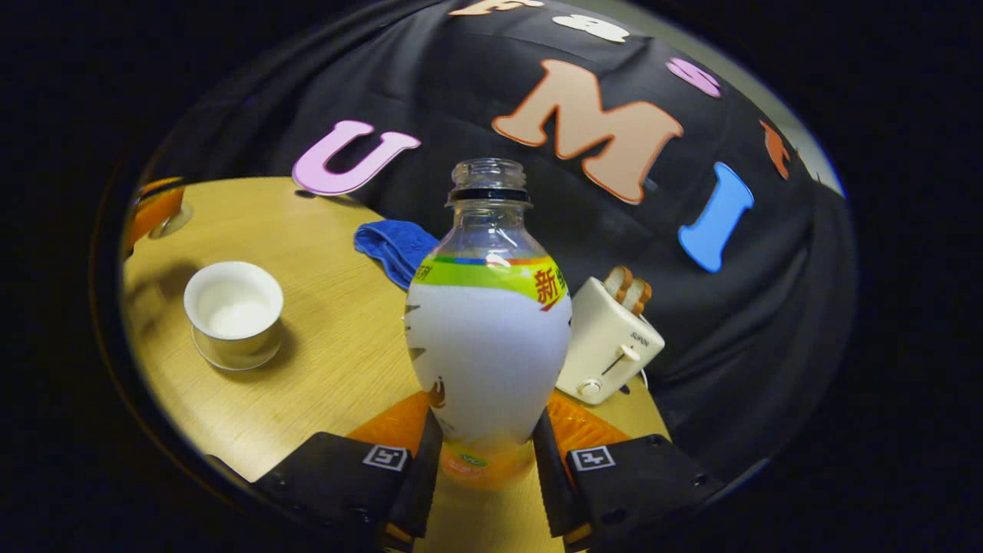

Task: Open the teacup lid with one hand, grasp the water bottle and pour water into the teacup with the other hand; after pouring, place the water bottle on the coaster and then close the teacup lid.

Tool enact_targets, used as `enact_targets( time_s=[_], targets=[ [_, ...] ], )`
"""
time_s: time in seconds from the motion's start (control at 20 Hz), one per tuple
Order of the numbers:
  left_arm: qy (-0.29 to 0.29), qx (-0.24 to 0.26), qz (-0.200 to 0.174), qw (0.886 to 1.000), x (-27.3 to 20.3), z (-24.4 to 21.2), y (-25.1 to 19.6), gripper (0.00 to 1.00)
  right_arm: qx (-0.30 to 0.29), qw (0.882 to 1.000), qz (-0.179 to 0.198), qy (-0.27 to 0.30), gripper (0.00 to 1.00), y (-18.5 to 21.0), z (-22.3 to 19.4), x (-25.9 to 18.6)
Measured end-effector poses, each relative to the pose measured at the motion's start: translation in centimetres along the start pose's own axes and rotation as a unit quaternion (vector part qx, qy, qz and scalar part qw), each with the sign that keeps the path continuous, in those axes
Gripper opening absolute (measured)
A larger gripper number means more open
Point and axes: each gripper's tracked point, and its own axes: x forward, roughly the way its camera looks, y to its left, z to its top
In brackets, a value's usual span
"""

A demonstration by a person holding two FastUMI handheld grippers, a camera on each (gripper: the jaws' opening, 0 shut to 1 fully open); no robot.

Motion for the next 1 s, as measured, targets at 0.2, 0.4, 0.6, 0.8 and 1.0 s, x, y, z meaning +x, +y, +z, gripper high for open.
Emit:
enact_targets(
  time_s=[0.2, 0.4, 0.6, 0.8, 1.0],
  targets=[
    [0.0, 0.0, 0.0, 1.0, 0.0, -0.1, 0.0, 0.27, 0.171, 0.985, 0.007, -0.015, 0.63, -4.5, -1.6, 1.0],
    [0.0, 0.0, 0.0, 1.0, 0.0, 0.0, -0.1, 0.27, 0.271, 0.961, 0.024, -0.046, 0.62, -5.7, -1.1, 1.2],
    [0.0, 0.0, 0.0, 1.0, 0.0, 0.0, -0.1, 0.28, 0.274, 0.96, 0.031, -0.055, 0.62, -5.3, -1.1, 2.0],
    [0.0, 0.0, 0.001, 1.0, 0.0, 0.0, -0.1, 0.27, 0.256, 0.964, 0.028, -0.059, 0.61, -4.0, -1.0, 3.8],
    [0.0, 0.0, 0.001, 1.0, 0.0, 0.0, -0.1, 0.27, 0.249, 0.966, 0.024, -0.059, 0.61, -3.6, -1.3, 4.0]
  ],
)
